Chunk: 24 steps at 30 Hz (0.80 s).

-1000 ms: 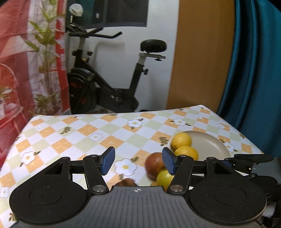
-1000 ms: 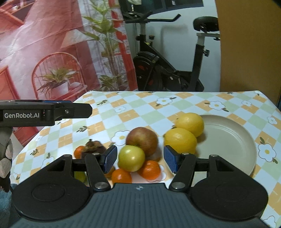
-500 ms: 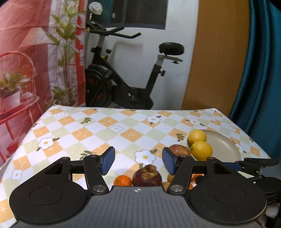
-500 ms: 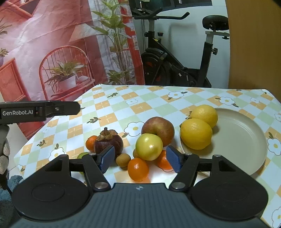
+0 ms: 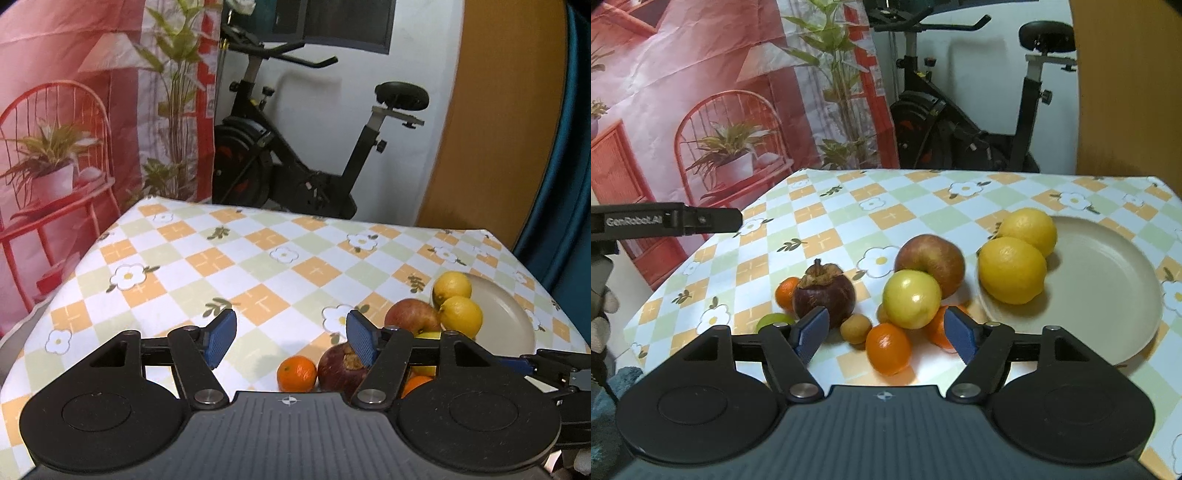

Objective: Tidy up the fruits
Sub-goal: 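Withdraw the left tool from the plate toward the remaining fruit, then close the left tool around the round green fruit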

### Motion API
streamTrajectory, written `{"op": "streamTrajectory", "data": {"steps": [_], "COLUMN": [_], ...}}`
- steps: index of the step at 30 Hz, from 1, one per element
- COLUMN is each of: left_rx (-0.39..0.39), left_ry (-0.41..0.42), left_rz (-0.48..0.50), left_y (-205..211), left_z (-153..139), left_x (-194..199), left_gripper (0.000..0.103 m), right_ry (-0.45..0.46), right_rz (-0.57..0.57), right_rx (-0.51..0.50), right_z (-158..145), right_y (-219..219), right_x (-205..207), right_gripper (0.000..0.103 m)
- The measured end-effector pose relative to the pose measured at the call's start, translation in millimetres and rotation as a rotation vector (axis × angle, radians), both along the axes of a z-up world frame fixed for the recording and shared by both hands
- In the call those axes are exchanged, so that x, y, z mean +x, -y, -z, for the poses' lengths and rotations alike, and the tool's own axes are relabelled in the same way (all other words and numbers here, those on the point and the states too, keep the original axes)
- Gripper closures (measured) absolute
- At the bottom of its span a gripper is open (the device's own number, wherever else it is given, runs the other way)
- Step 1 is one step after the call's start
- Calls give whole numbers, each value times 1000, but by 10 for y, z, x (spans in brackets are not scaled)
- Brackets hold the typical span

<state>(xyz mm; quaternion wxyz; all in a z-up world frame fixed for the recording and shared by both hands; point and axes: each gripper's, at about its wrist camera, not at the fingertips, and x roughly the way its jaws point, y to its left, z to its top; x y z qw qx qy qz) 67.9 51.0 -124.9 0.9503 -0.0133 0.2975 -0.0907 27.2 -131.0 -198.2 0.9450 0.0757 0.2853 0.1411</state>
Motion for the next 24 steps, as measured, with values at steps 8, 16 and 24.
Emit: {"op": "streamTrajectory", "data": {"steps": [8, 16, 24], "left_rx": [-8, -46, -143], "left_ry": [-58, -91, -205], "left_rz": [1, 52, 98], "left_y": [-44, -46, -67], "left_z": [128, 247, 424], "left_x": [-36, -65, -10], "left_gripper": [36, 41, 48], "right_ry": [-24, -37, -30], "right_rz": [-116, -142, -241], "right_rx": [-58, -74, -116], "right_z": [74, 136, 158], "right_y": [-208, -280, -488], "right_x": [10, 14, 12], "right_gripper": [31, 31, 43]}}
